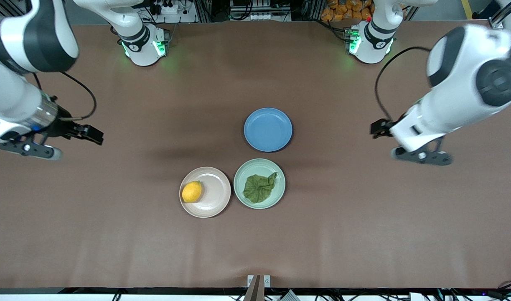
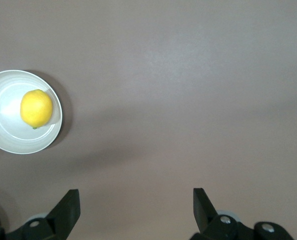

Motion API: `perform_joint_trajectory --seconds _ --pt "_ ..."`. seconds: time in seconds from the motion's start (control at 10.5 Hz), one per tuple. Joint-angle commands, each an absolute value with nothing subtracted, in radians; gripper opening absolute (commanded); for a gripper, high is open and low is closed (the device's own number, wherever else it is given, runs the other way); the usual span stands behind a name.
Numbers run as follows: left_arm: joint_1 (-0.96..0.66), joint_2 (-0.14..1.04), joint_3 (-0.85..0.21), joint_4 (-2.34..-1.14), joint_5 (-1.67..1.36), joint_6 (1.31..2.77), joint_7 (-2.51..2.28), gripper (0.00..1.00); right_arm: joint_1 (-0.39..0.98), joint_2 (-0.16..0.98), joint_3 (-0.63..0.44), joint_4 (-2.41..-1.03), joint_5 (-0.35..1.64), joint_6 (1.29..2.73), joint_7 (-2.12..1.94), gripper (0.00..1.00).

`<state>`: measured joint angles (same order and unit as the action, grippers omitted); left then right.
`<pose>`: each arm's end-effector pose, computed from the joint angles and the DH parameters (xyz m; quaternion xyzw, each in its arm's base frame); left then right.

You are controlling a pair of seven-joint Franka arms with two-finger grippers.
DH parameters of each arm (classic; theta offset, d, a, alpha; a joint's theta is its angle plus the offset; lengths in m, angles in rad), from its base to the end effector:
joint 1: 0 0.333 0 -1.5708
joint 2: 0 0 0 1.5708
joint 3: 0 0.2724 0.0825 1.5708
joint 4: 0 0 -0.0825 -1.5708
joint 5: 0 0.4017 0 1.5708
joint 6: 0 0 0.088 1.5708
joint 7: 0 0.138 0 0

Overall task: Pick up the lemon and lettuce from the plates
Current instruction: 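Move the right gripper to the lemon while the left gripper reaches the lettuce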

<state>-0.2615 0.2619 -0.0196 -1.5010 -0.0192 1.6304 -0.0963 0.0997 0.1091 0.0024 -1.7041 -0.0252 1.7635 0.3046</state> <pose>0.6041 -0.1761 0.4307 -0.9936 0.0907 0.0673 0.0006 0.5996 0.0584 0.4363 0.9948 -0.0983 -0.0219 0.0169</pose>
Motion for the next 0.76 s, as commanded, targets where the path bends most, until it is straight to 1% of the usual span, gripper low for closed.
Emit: perform_joint_trajectory --seconds 0.0,0.29,0.57,0.67 --pt "-0.317 0.348 -0.018 -1.485 -0.055 1.715 -0.094 1.00 0.147 0.233 0.002 -1.628 -0.023 1.769 0.351 1.00" --pt "-0.351 0.415 -0.035 -1.485 -0.127 1.846 -0.091 1.00 0.187 0.302 0.002 -1.615 -0.023 1.818 0.465 1.00" --pt "-0.454 0.504 -0.035 -1.485 -0.123 1.977 -0.095 1.00 0.215 0.389 0.006 -1.608 -0.020 1.939 0.462 1.00" --pt "-0.472 0.526 -0.035 -1.485 -0.126 2.005 -0.095 1.00 0.221 0.414 0.005 -1.600 0.010 1.956 0.463 1.00"
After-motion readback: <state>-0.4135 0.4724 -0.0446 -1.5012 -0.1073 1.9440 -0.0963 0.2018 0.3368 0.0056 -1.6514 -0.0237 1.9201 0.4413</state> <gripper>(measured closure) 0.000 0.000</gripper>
